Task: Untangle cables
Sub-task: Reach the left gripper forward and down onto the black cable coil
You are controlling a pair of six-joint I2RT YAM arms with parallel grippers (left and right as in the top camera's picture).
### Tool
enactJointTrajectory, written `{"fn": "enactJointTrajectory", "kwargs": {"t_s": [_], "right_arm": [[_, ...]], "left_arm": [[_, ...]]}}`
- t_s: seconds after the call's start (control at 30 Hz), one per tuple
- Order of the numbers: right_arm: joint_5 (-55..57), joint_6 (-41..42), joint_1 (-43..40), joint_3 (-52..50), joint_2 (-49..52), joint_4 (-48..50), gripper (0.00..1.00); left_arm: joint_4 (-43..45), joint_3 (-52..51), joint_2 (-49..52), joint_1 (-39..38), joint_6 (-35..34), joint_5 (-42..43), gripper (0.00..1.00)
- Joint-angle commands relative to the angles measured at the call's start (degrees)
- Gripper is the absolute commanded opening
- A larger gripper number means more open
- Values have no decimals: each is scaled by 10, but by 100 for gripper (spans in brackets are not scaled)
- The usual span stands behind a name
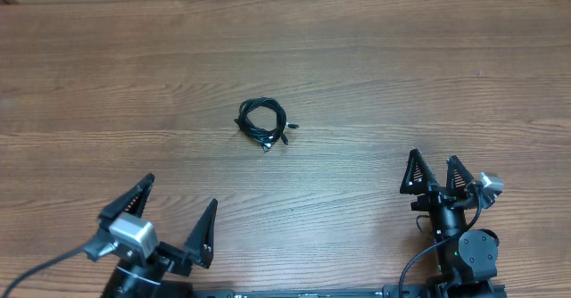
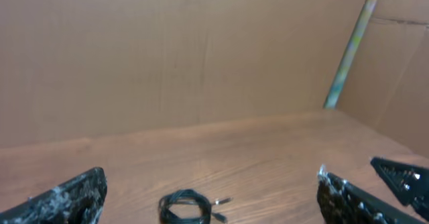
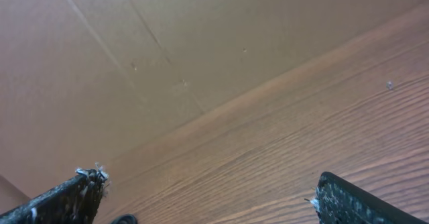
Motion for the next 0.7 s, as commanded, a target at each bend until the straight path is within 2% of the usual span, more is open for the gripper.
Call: {"fn": "enactJointTrajectory", "kwargs": {"t_s": [0.0,0.07,0.17,0.23,0.33,0.47,0.53,0.67], "right_arm": [[0,-4,-1,-6,-4,2,100],[0,-4,-1,-6,-4,2,100],[0,-4,-1,-6,-4,2,100],[0,-5,-1,-6,-4,2,100],[0,-5,-1,-6,-4,2,100],[0,-5,-1,-6,-4,2,100],[0,-4,-1,-6,-4,2,100],[0,-4,-1,-6,-4,2,100]], "left_arm": [[-48,96,94,-1,-2,-2,100],[-102,165,157,-1,15,16,100],[-218,313,305,-1,70,41,100],[-262,365,360,-1,91,41,100],[-363,466,475,-1,93,41,100],[-443,541,595,-1,92,49,100],[-451,548,652,-1,91,84,100],[-454,548,735,-1,86,98,100]]}}
